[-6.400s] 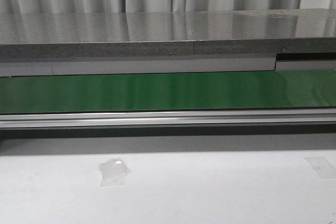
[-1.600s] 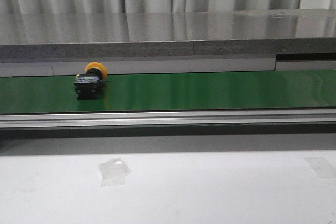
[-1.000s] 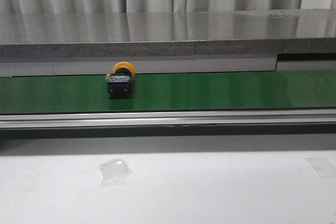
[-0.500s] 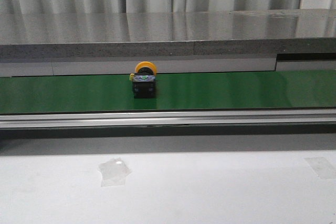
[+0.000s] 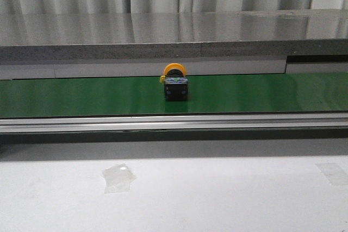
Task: Move button from left to right
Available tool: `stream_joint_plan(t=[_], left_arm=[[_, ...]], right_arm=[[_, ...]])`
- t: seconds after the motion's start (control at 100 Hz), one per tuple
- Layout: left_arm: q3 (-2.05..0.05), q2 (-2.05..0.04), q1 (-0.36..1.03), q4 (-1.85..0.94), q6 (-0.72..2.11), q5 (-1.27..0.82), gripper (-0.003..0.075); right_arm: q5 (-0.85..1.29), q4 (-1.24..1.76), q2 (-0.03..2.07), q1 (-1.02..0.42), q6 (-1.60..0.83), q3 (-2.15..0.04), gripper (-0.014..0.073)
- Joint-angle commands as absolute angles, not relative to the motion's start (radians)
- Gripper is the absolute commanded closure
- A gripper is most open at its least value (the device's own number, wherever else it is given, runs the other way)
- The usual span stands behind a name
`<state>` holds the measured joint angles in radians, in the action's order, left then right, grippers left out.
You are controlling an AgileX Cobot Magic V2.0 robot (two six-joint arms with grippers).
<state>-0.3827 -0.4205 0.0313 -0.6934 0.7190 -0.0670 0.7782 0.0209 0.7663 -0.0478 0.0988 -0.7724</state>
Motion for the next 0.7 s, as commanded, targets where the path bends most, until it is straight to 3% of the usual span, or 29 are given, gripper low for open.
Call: stream_joint_plan(t=[0.0, 0.08, 0.18, 0.42, 0.49, 0.69], left_arm=[[-0.41, -0.429, 0.033, -0.705, 0.718, -0.008, 0.074], [-0.41, -0.429, 0.033, -0.705, 0.718, -0.008, 0.074], [-0.41, -0.429, 0.033, -0.705, 0.718, -0.008, 0.074], [-0.41, -0.429, 0.033, -0.705, 0.718, -0.008, 0.074], [-0.41, -0.429, 0.033, -0.705, 0.718, -0.008, 0.074], [-0.41, -0.429, 0.033, -0.705, 0.718, -0.008, 0.074]], right_arm=[[0.721, 0.026, 0.773, -0.048, 0.097, -0.807, 0.0658], [0.729, 0.026, 0.773, -0.048, 0.097, -0.807, 0.0643], [0.751, 0.033, 0.773, -0.048, 0.097, -0.807, 0.0549], [0.756, 0.033, 0.773, -0.048, 0.097, -0.807, 0.0068], [0.756, 0.034, 0.773, -0.048, 0.097, -0.807, -0.0029], [0.746, 0.071, 0.798, -0.048, 0.092, -0.815, -0.0052]])
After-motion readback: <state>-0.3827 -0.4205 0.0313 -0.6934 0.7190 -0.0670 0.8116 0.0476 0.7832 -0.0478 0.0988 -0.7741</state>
